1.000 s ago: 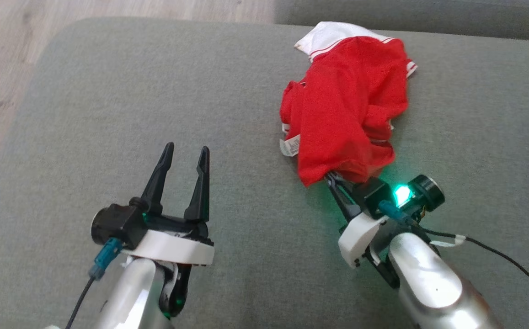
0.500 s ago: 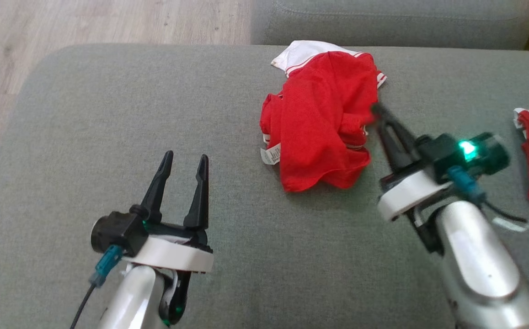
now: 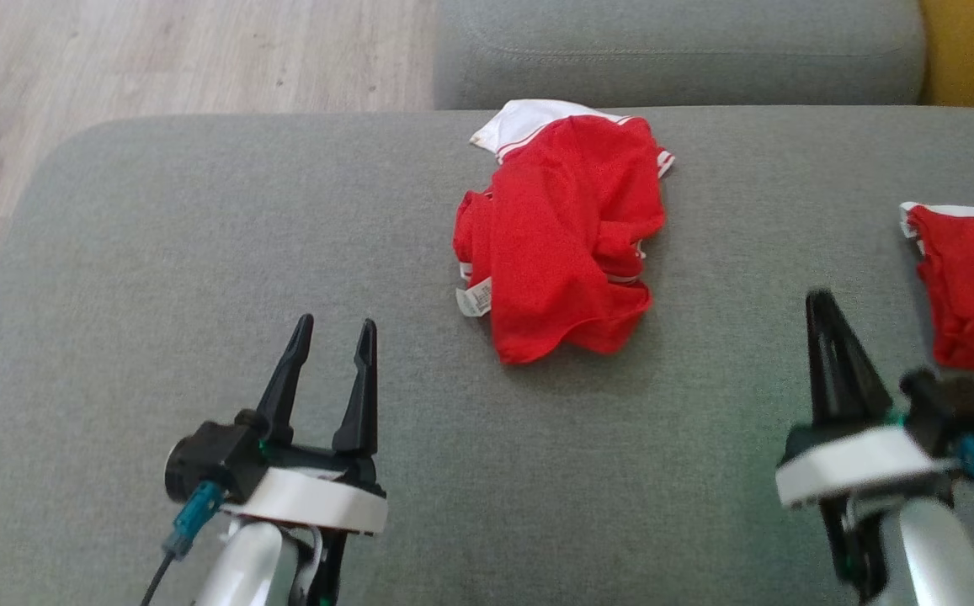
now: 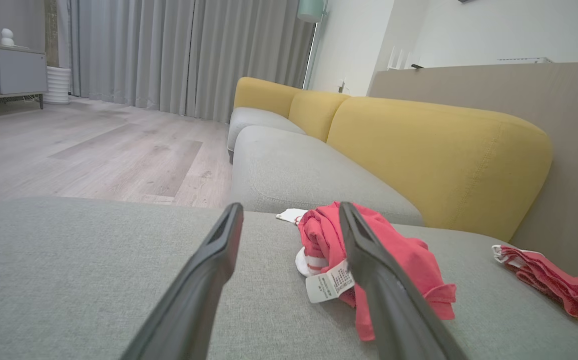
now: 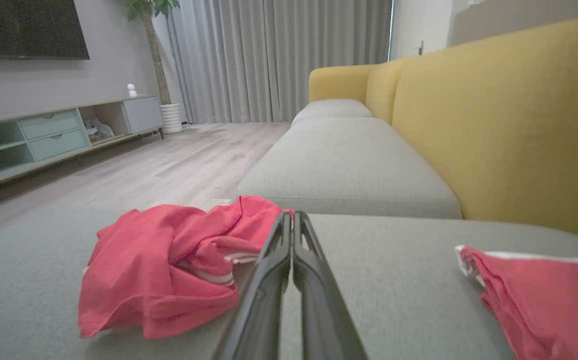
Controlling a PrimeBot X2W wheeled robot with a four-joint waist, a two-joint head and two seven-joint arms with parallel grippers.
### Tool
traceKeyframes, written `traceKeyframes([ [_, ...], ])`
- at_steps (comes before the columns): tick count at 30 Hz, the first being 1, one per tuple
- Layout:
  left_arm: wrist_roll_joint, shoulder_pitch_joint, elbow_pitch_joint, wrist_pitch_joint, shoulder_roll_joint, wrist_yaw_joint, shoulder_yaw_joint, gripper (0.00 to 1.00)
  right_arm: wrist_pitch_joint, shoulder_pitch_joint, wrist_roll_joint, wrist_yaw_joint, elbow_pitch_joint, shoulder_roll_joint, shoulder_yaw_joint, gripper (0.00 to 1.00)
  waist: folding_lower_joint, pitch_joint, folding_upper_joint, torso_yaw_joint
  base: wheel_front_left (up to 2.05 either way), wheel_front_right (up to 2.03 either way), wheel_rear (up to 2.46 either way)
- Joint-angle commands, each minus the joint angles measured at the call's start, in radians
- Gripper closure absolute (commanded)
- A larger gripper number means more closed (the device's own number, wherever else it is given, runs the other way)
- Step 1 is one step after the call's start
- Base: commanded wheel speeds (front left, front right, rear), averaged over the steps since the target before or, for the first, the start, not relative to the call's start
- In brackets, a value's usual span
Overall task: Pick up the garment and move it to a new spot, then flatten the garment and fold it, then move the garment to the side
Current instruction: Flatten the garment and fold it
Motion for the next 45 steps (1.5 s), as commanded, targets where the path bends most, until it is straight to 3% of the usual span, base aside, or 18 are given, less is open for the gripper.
traceKeyframes([
  [1, -0.003, -0.024, -0.028, -0.005, 0.007, -0.001, 0.04, 0.0, -0.018, -0.013, 0.019, -0.001, -0.034, 0.005, 0.024, 0.48, 0.0001, -0.008, 0.0, -0.009, 0.0, 0.0, 0.0],
  [2, -0.002, -0.019, -0.026, -0.005, 0.007, -0.002, 0.041, 0.0, -0.029, 0.01, 0.041, -0.001, -0.028, 0.005, 0.025, 0.0, 0.0001, -0.012, 0.0, -0.013, 0.0, 0.0, 0.0],
  [16, 0.004, -0.031, -0.021, -0.005, 0.007, -0.009, 0.032, 0.0, -0.069, 0.048, 0.102, -0.001, 0.02, 0.006, 0.086, 0.0, 0.0001, 0.002, 0.0, -0.014, 0.0, 0.0, 0.0],
  [26, 0.001, -0.061, -0.018, -0.005, 0.007, -0.012, 0.024, 0.0, 0.062, 0.001, 0.27, -0.001, 0.053, 0.006, 0.301, 0.0, 0.0001, 0.05, 0.0, 0.029, 0.0, 0.0, 0.0],
  [34, -0.004, -0.086, -0.016, -0.005, 0.007, -0.013, 0.011, 0.0, 0.152, -0.104, 0.455, -0.001, 0.159, 0.006, 0.396, 0.0, 0.0001, 0.1, 0.0, 0.062, 0.0, 0.0, 0.0],
  [45, -0.011, -0.117, -0.018, -0.005, 0.007, -0.013, -0.007, 0.0, 0.127, -0.25, 0.548, -0.001, 0.324, 0.006, 0.471, 0.0, 0.0001, 0.143, 0.0, 0.1, 0.0, 0.0, 0.0],
])
